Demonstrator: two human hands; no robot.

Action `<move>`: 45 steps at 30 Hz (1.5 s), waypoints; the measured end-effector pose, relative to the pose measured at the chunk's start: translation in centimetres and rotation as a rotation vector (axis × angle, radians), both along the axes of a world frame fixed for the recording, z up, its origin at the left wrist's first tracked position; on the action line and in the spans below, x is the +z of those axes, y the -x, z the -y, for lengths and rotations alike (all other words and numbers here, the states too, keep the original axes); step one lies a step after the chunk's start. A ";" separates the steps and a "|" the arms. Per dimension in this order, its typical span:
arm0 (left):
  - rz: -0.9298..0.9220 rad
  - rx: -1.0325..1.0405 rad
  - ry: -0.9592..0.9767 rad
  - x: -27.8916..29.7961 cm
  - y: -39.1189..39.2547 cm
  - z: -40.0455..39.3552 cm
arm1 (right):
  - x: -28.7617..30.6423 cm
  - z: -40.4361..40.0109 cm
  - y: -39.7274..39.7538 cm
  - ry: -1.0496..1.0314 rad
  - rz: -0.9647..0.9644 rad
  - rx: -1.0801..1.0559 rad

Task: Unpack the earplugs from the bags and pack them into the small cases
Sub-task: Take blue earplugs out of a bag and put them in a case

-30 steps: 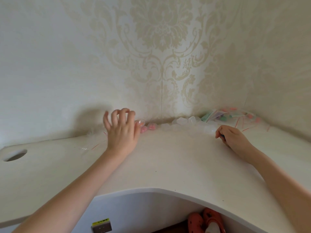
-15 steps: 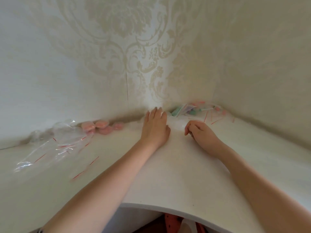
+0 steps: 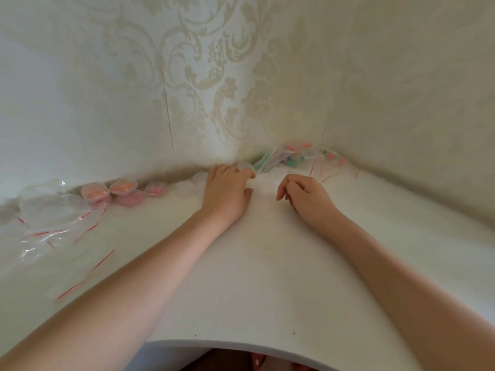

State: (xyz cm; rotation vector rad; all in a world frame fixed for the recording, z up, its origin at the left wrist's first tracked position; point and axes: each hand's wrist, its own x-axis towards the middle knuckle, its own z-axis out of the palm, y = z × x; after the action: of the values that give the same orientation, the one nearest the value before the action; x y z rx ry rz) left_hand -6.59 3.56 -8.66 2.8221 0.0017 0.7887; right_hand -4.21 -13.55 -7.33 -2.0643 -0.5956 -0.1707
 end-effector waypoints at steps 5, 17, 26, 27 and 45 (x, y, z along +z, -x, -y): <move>0.063 -0.016 0.045 0.4 0.1 0.1 | 0.2 -0.1 0.4 0.024 0.015 -0.027; -0.033 0.048 0.015 0.8 0.2 0.0 | 0.1 0.0 0.4 0.095 0.081 -0.045; 0.072 -0.028 0.057 0.5 0.3 0.2 | -0.1 0.0 0.2 0.074 0.071 -0.093; 0.098 -0.051 0.073 0.5 0.4 0.2 | -0.1 0.1 0.2 0.066 0.065 -0.103; 0.460 -0.553 0.061 1.4 1.4 3.0 | 1.2 0.2 1.0 0.071 0.149 -0.128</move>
State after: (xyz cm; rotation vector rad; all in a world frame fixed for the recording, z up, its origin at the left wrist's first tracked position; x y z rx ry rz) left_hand -7.96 0.54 -7.26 2.3276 -0.7673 1.2230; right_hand -5.23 -13.80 -6.15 -2.1733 -0.5667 -0.3861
